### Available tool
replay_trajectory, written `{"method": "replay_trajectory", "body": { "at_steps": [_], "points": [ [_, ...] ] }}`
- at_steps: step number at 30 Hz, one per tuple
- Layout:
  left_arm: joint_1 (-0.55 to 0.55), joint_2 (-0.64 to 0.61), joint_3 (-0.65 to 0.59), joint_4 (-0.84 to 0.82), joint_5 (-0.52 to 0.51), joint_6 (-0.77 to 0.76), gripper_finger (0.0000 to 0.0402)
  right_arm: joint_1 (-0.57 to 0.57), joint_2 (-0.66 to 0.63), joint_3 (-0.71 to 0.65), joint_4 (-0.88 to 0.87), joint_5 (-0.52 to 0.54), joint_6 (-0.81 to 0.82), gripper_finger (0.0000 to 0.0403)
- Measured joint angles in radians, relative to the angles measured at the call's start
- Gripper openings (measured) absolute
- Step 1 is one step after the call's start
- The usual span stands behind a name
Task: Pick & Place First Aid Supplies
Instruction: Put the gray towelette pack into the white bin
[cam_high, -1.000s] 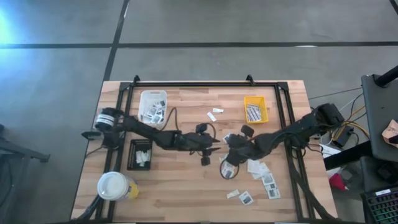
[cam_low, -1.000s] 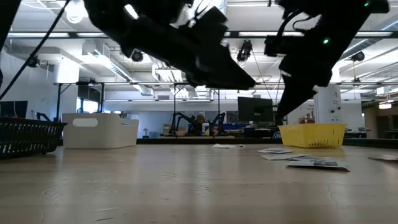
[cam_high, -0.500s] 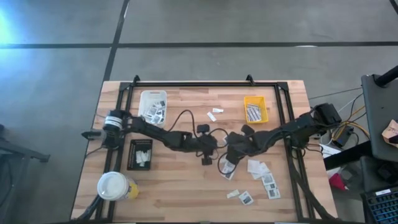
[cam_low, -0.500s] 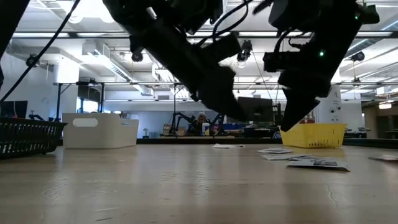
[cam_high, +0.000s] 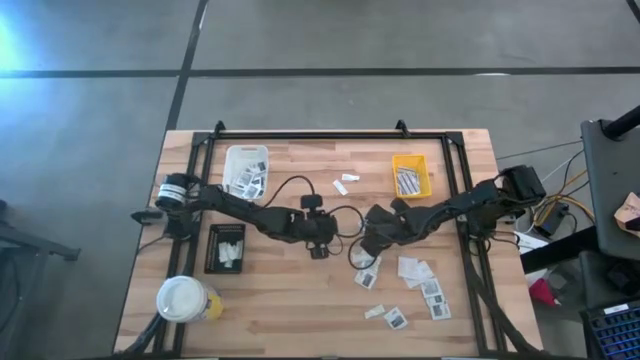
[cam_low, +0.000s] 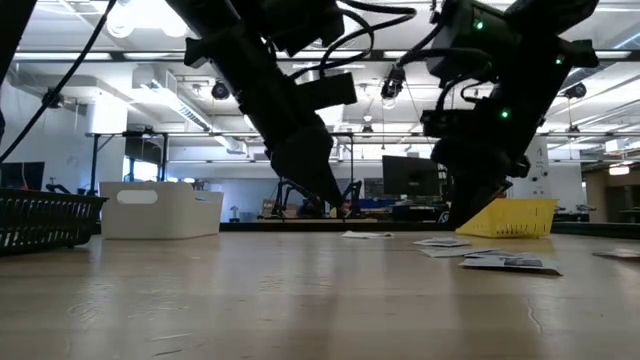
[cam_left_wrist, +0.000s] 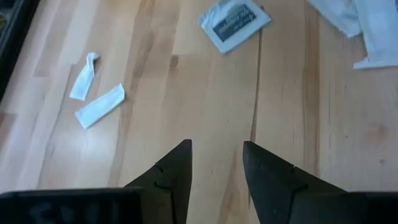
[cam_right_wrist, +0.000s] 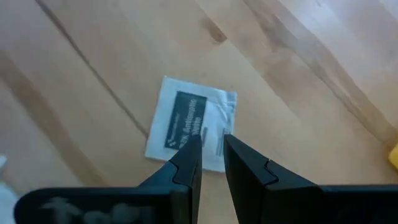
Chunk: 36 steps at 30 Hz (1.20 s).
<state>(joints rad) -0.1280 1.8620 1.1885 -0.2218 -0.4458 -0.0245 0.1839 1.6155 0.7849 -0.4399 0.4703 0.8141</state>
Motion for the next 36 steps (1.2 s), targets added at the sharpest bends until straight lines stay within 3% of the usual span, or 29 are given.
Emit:
{"method": "replay_trajectory", "body": {
  "at_steps": [10, 22, 31, 36],
  "points": [
    [-0.002, -0.049, -0.001, -0.227, 0.047, -0.031, 0.0139, -0.008, 0.123, 0.016, 0.075, -0.041, 0.044, 0.0063],
    [-0.004, -0.06, -0.034, -0.227, 0.102, -0.025, 0.0138, -0.001, 0.139, 0.079, 0.155, -0.148, 0.012, 0.0063],
    [-0.005, -0.068, -0.034, -0.225, 0.203, -0.027, 0.0138, 0.01, 0.14, 0.077, 0.254, -0.271, 0.005, 0.0063],
    [-0.006, -0.068, -0.034, -0.223, 0.203, -0.027, 0.0138, 0.035, 0.126, 0.077, 0.264, -0.271, -0.028, 0.0063]
  ]
}}
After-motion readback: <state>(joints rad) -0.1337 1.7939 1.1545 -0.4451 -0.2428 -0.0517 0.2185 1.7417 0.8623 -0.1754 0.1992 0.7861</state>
